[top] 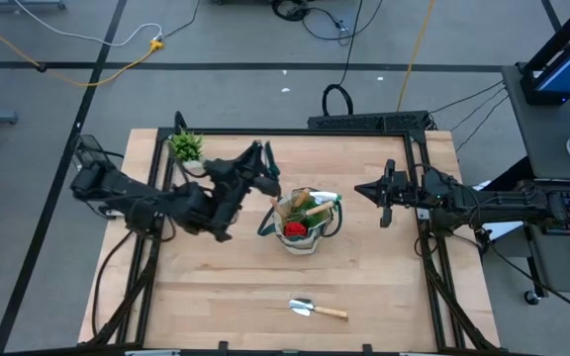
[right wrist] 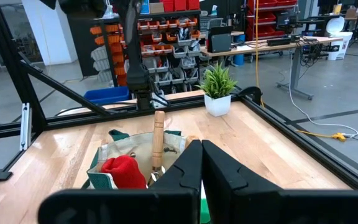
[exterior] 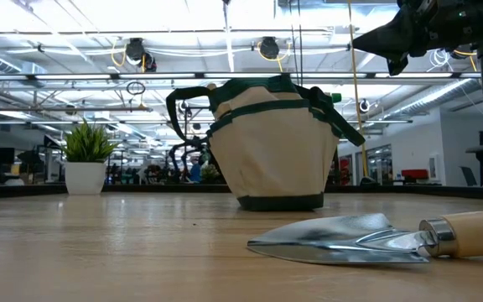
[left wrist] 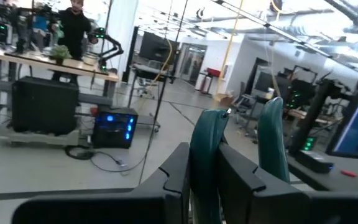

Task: Pick & Place Garden tools in Gardening bag
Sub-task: Put the green shear scissors into the light brown gardening bag

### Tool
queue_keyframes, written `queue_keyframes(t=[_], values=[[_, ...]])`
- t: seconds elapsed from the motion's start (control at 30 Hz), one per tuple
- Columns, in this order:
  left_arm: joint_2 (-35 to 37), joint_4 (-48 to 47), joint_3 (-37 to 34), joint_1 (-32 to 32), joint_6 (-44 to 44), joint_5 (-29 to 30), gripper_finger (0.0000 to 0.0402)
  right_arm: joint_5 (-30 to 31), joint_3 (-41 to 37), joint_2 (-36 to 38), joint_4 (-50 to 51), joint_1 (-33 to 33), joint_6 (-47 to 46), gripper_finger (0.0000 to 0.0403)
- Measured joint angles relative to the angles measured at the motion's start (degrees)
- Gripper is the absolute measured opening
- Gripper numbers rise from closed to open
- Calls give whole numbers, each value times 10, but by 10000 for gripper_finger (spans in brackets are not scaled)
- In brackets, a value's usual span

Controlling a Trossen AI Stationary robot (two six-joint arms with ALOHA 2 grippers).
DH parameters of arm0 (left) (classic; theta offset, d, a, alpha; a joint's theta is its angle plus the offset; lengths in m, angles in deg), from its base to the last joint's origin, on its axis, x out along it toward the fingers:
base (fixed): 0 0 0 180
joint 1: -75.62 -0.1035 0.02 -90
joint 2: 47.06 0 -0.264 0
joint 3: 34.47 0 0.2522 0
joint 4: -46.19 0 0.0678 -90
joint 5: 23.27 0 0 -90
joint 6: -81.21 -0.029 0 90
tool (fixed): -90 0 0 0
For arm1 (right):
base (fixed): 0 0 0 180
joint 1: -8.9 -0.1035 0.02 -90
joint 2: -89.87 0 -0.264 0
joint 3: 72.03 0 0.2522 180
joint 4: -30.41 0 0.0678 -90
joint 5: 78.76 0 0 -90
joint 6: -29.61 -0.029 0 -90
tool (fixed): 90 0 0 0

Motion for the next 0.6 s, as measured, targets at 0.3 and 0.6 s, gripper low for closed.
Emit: queue_keyframes(t=[0.3, 0.6], values=[[-67, -1, 23, -21, 50, -4, 56, 0, 0, 0, 0, 0, 0, 0], [-101, -29, 23, -23, 92, -5, 58, -1, 0, 0, 1, 0, 0, 0]])
